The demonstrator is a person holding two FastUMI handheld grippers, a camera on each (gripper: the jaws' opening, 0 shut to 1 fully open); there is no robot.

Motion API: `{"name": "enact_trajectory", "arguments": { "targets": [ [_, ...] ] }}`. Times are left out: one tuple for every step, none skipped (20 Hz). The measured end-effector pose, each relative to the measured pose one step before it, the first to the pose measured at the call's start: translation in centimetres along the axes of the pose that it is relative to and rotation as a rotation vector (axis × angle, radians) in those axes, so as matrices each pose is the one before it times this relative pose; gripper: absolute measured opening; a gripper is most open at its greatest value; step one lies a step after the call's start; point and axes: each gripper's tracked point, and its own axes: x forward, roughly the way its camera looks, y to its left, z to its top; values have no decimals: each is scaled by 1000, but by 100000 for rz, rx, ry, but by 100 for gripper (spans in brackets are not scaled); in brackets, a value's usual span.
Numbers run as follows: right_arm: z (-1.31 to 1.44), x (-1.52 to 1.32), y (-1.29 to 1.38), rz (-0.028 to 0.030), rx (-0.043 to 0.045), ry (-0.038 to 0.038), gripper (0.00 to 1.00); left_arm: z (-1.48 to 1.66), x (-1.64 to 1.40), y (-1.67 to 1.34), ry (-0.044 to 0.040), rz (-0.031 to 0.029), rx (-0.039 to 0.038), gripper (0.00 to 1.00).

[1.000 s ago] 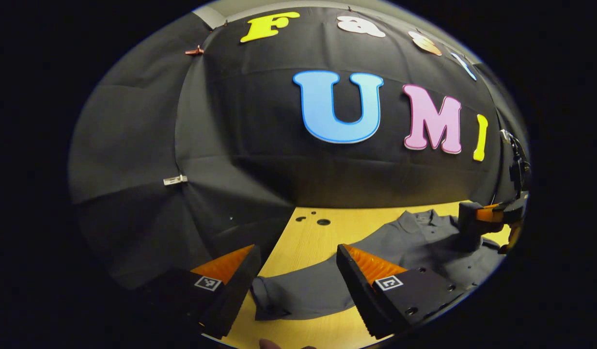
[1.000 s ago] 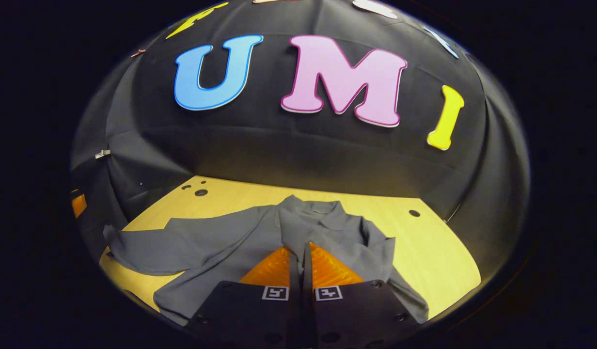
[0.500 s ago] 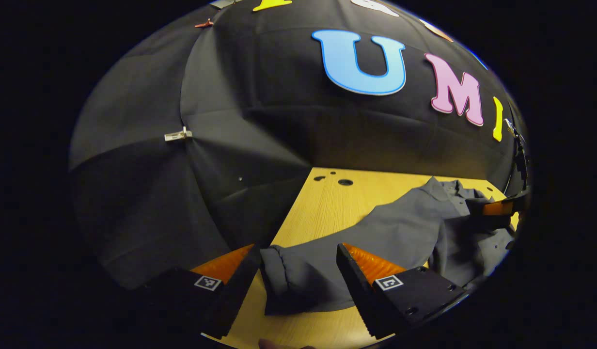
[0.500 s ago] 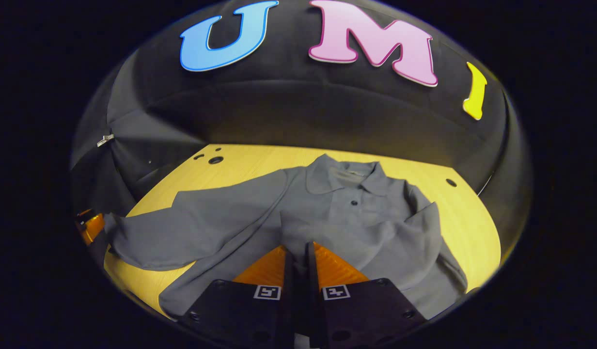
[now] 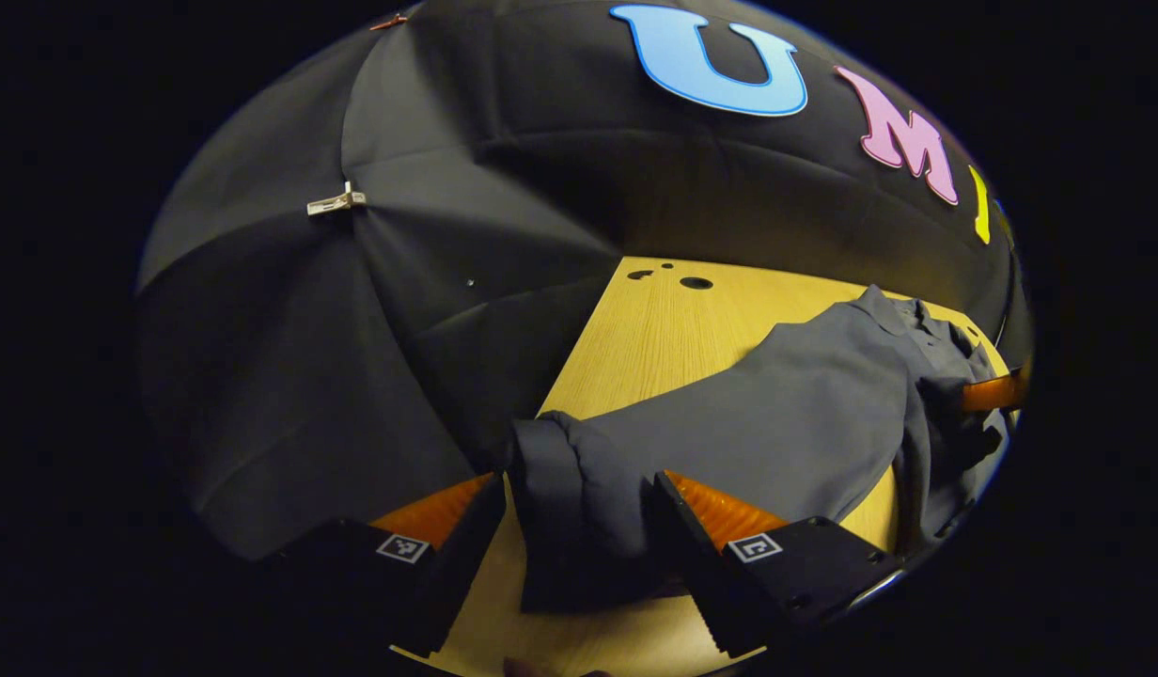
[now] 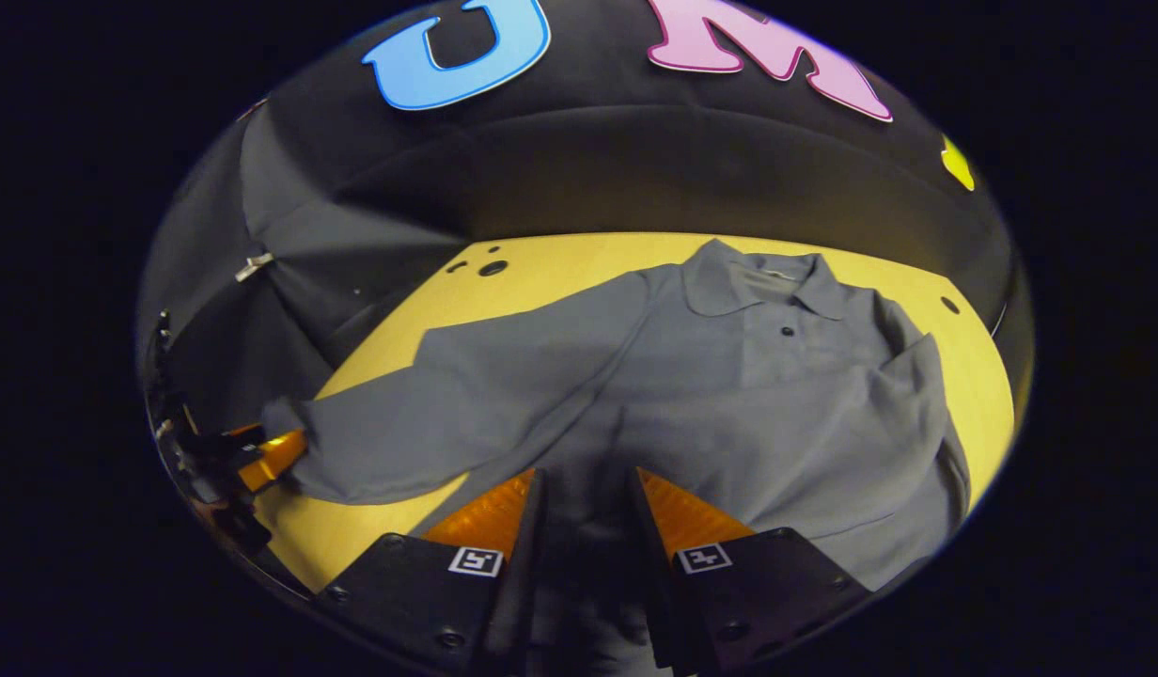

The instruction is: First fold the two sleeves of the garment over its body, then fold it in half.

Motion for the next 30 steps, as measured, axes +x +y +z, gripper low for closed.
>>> {"name": "enact_trajectory", "arguments": {
  "targets": [
    [245,-492,1230,4505,1766,-740,54,-370,312,12,1435,104,-17,99],
    [640,-829,718,3157,1127,-1379,57,-606,346,49,2117,363,118,99],
    [640,-1170,219,1989,976,-1675,57,-658,287,13,3077,-17,113,99],
    [819,-1149,-172,546,1018,-2001,61,-220,-195,-218,642,-810,-874,99],
    [998,-1592,-643,-414,998,-2404,64,20,525,-299,154,-789,-1044,100],
    [772,-1387,-687,-850,1200,-2363,65,-125,-244,-145,218,-1080,-697,96],
    [628,-1370,-722,-1229,1126,-2269,65,80,258,-211,470,-418,185,89],
    [701,-1532,-1084,-1756,973,-2059,65,-70,-153,-251,-93,-885,962,87],
    [502,-1323,-1121,-1945,1062,-1911,65,177,-39,-755,1085,-2521,2120,79],
    [506,-1265,-1210,-1827,1127,-1723,65,-17,303,-52,331,20,2263,58],
    [405,-1318,-1356,-2320,1121,-1894,65,196,-2,-34,892,1570,1568,38],
    [433,-997,-1186,-2104,838,-1691,65,178,167,9,742,1232,1341,18],
    [368,-1064,-1342,-2120,486,-1879,65,260,-83,51,1106,1654,696,10],
    [462,-966,-1367,-2100,162,-1628,65,-14,-192,-14,884,1304,435,8],
    [210,-844,-1228,-2160,216,-1289,65,363,-314,-156,2,469,1,6],
    [244,-935,-1300,-1880,150,-794,56,691,-479,-412,-1423,161,80,6],
    [206,-727,-1150,-1561,-56,-787,65,799,-617,-332,-1917,418,398,6],
    [209,-760,-1167,-1306,-161,-787,65,756,-774,-554,-2066,36,162,6],
    [81,-544,-1035,-1454,-104,-628,65,989,-848,-511,-2287,-56,-365,6],
    [18,-488,-1092,-1295,19,-281,66,1125,-884,-492,-2706,103,-538,6],
    [-9,-472,-877,-800,201,-95,67,1322,-876,-666,-2578,-152,-710,6],
    [39,-325,-812,-241,311,56,72,1191,-870,-894,-2503,-291,-729,6],
    [105,-362,-883,-308,807,-370,74,1297,-895,-919,-2532,-785,-698,6],
    [56,-271,-773,-104,790,56,78,1215,-905,-1166,-2595,-986,-587,6],
    [-108,-236,-645,-295,405,-7,78,1410,-714,-1274,-2447,-1231,-299,5],
    [46,-160,-730,-576,-128,-147,78,1242,-578,-1389,-2237,-1188,-296,5],
    [34,-104,-902,-874,-648,137,80,1340,-526,-1407,-2001,-1608,-327,5],
    [-26,-87,-957,-1171,-699,280,81,1047,-377,-1466,-1795,-1457,-632,5],
    [-80,-180,-752,-600,-378,163,81,1285,-350,-1653,-1886,-1935,-932,5],
    [-90,-48,-645,-374,127,399,82,1176,-344,-1825,-2014,-1963,-939,5]
  ]
}}
